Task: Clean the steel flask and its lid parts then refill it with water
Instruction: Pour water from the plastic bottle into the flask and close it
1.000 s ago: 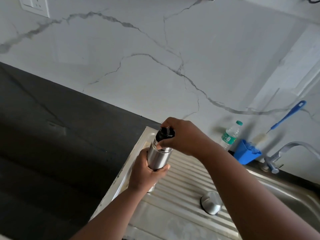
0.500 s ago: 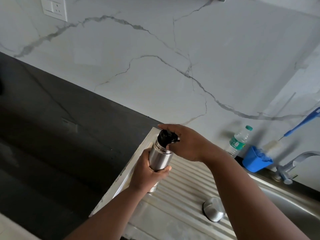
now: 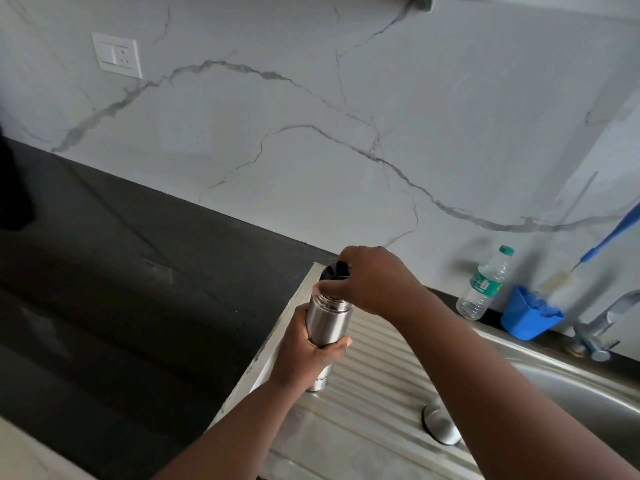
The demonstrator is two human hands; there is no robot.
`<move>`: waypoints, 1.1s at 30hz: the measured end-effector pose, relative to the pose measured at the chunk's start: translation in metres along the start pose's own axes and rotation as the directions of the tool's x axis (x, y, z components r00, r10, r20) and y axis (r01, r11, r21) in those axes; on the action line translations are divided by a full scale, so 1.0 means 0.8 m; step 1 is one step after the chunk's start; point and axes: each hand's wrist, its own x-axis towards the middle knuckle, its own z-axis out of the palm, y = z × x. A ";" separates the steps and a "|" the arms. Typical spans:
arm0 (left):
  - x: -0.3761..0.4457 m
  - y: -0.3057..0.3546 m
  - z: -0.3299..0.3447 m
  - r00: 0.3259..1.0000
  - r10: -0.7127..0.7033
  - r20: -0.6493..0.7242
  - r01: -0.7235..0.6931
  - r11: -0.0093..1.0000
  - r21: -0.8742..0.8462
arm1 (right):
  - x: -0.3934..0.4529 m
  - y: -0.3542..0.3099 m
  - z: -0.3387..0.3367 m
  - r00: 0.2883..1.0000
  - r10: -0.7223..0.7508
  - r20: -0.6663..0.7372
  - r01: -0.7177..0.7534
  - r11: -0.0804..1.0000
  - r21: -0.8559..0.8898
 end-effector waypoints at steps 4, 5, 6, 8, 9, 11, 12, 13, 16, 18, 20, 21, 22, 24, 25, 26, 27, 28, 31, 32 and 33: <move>0.001 -0.001 -0.001 1.000 0.007 0.009 -0.007 1.000 0.000 | 0.002 -0.011 0.013 0.989 0.133 -0.061 -0.141 0.979 -0.146; 0.001 -0.001 -0.002 1.000 0.009 0.011 -0.009 1.000 -0.003 | 0.002 -0.013 0.015 0.985 0.158 -0.071 -0.167 0.974 -0.154; 0.001 -0.001 -0.002 1.000 0.007 0.014 -0.007 1.000 -0.006 | 0.002 -0.015 0.015 0.980 0.180 -0.080 -0.191 0.967 -0.169; 0.002 -0.002 -0.002 1.000 0.005 0.018 -0.005 1.000 -0.005 | 0.001 -0.016 0.013 0.977 0.195 -0.087 -0.209 0.954 -0.213; 0.002 -0.002 -0.002 1.000 0.006 0.020 -0.005 1.000 -0.003 | 0.001 -0.013 0.012 0.980 0.187 -0.074 -0.198 0.960 -0.200; 0.003 -0.002 -0.002 1.000 0.008 0.020 -0.008 1.000 0.000 | 0.002 -0.005 0.002 0.988 0.154 0.015 -0.153 0.988 -0.036; 0.003 -0.003 -0.002 1.000 0.010 0.019 -0.010 1.000 0.001 | 0.002 -0.002 -0.005 0.990 0.108 0.090 -0.115 0.990 0.080; 0.003 -0.004 -0.002 1.000 0.011 0.019 -0.011 1.000 0.004 | 0.002 0.002 -0.012 0.985 0.032 0.168 -0.060 0.984 0.166; 0.003 -0.005 -0.003 1.000 0.012 0.026 -0.012 1.000 0.007 | 0.005 0.011 -0.019 0.938 -0.125 0.322 0.071 0.982 0.175; 0.003 -0.004 -0.003 1.000 0.007 0.030 -0.007 1.000 0.007 | 0.005 0.013 -0.018 0.946 -0.133 0.296 0.079 0.979 0.188; 0.003 -0.002 -0.004 0.999 0.005 0.032 -0.006 1.000 0.009 | 0.005 0.010 -0.021 0.959 -0.141 0.247 0.101 0.981 0.166; 0.003 -0.002 -0.004 0.999 0.006 0.032 -0.006 1.000 0.011 | 0.005 0.008 -0.023 0.965 -0.119 0.233 0.093 0.989 0.119; 0.003 -0.003 -0.004 0.999 0.006 0.032 -0.007 1.000 0.012 | 0.005 0.005 -0.024 0.976 -0.071 0.206 0.059 0.996 0.060; 0.003 -0.004 -0.005 0.999 0.006 0.041 -0.006 1.000 0.009 | 0.004 0.000 -0.020 0.993 0.061 0.102 -0.053 0.995 -0.079; 0.003 -0.004 -0.005 0.999 0.007 0.046 -0.007 1.000 0.008 | 0.004 -0.001 -0.015 0.993 0.106 0.059 -0.095 0.983 -0.157; 0.004 -0.003 -0.005 0.999 0.010 0.046 -0.010 1.000 0.008 | 0.004 -0.001 -0.008 0.991 0.127 0.038 -0.117 0.973 -0.199; 0.003 -0.003 -0.005 0.999 0.012 0.042 -0.012 1.000 0.005 | 0.006 0.002 -0.001 0.990 0.135 0.040 -0.126 0.976 -0.175; 0.004 -0.002 -0.004 0.999 0.015 0.041 -0.016 1.000 0.004 | 0.007 0.004 0.003 0.990 0.127 0.067 -0.122 0.990 -0.074; 0.003 -0.003 -0.005 0.999 0.010 0.038 -0.010 1.000 0.009 | 0.008 0.009 0.004 0.979 -0.066 0.195 -0.001 0.946 0.324; 0.003 -0.003 -0.005 0.999 0.012 0.036 -0.012 1.000 0.009 | 0.007 0.010 0.004 0.966 -0.123 0.226 0.035 0.932 0.361; 0.003 -0.004 -0.005 0.999 0.014 0.034 -0.015 1.000 0.009 | 0.007 0.012 0.005 0.956 -0.150 0.251 0.048 0.927 0.371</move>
